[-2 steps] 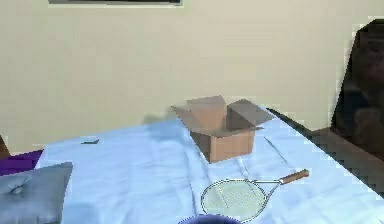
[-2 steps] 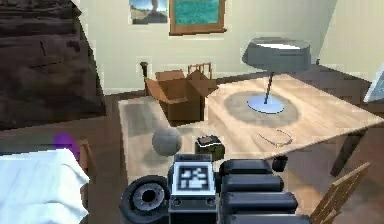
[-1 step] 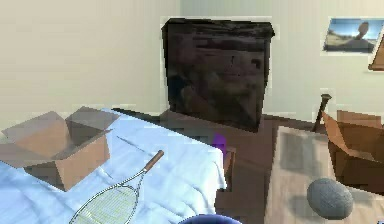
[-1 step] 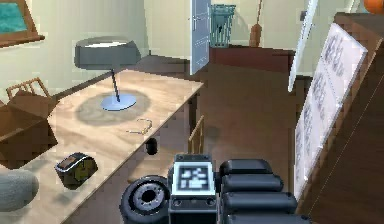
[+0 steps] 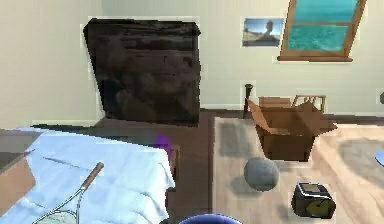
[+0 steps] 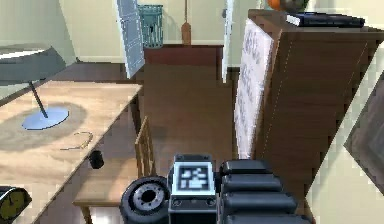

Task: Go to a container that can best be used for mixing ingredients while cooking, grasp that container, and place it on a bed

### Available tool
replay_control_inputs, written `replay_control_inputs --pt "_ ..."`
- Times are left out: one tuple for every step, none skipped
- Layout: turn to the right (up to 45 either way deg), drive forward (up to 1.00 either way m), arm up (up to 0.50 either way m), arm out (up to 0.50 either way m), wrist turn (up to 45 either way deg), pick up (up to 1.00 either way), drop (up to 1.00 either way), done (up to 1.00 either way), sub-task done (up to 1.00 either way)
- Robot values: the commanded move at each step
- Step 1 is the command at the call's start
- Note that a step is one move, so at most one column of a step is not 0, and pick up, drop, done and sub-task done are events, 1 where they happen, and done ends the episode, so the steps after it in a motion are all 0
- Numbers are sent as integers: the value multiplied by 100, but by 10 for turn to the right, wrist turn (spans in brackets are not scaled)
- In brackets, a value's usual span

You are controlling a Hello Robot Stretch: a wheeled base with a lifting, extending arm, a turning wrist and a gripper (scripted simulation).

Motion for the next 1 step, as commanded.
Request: replay_control_inputs --pt "-450 0 0 0 0 0 0 0 0"
